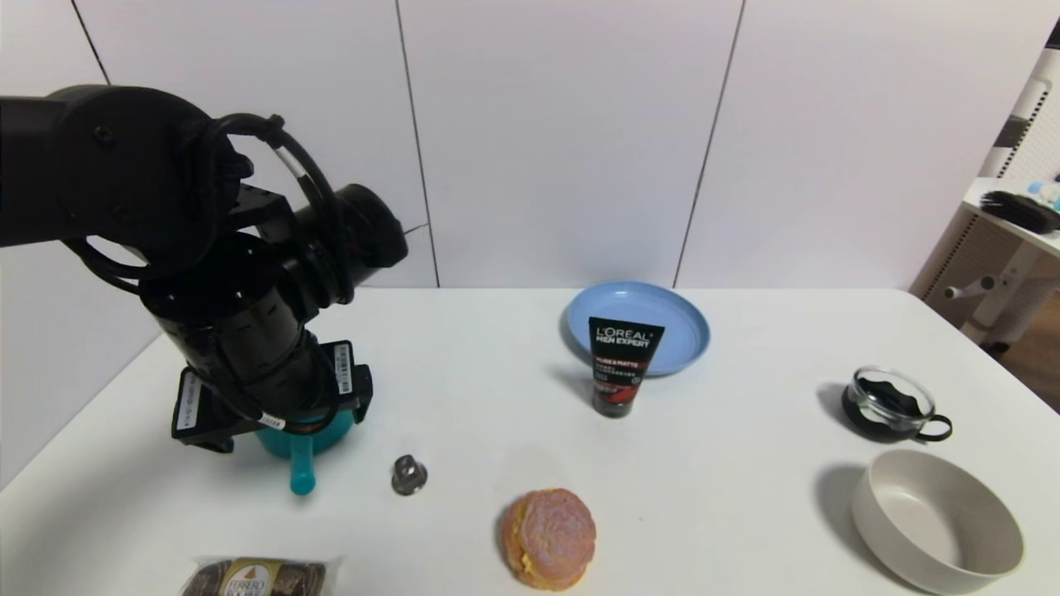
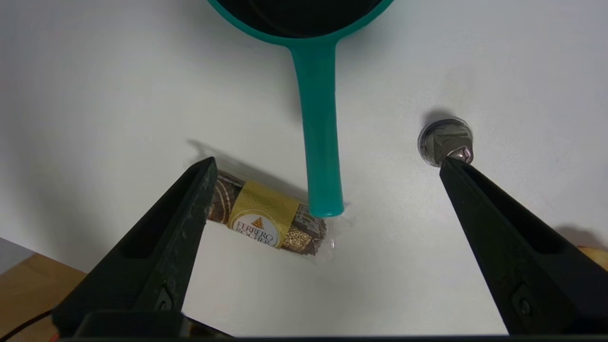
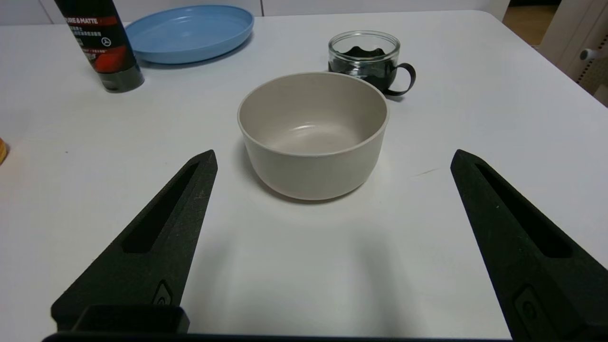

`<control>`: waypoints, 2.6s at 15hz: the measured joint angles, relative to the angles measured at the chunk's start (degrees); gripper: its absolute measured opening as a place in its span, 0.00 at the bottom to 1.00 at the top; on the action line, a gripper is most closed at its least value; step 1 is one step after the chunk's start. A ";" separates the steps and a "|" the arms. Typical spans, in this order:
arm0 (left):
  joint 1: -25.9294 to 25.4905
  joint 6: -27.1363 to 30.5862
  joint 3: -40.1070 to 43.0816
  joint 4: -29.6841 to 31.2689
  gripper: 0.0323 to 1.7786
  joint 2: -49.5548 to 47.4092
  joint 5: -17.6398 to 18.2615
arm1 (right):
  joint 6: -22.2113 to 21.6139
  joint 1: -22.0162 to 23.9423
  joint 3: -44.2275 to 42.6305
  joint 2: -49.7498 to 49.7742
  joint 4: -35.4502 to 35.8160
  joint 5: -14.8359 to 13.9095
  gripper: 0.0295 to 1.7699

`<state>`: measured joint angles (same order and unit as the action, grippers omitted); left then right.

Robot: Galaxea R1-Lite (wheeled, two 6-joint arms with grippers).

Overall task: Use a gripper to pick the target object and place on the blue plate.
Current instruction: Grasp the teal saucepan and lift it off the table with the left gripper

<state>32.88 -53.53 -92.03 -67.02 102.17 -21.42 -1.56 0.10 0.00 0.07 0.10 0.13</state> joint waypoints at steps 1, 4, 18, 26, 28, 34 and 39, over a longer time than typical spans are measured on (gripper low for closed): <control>-1.05 0.44 0.20 0.07 0.95 0.04 1.11 | 0.00 0.00 0.00 0.00 -0.02 0.02 0.96; -4.88 2.66 0.49 0.16 0.95 0.45 4.86 | -0.01 0.00 0.00 0.00 0.01 0.02 0.96; -13.89 13.74 4.18 8.79 0.95 4.45 15.91 | 0.00 0.00 0.00 0.00 0.00 0.00 0.96; -13.89 12.39 4.07 12.59 0.95 7.17 15.91 | -0.01 0.00 0.00 0.00 0.00 0.02 0.96; -13.89 11.42 4.07 12.56 0.95 7.20 15.91 | 0.00 0.00 0.00 0.00 0.00 0.02 0.96; -13.89 10.36 4.22 12.31 0.76 7.06 15.93 | 0.00 0.00 0.00 0.00 0.00 0.00 0.96; -13.90 10.26 4.32 12.23 0.42 7.03 15.97 | -0.01 0.00 0.00 0.00 0.00 0.02 0.96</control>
<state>18.98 -43.26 -87.71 -54.80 109.20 -5.45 -1.57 0.10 0.00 0.07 0.10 0.16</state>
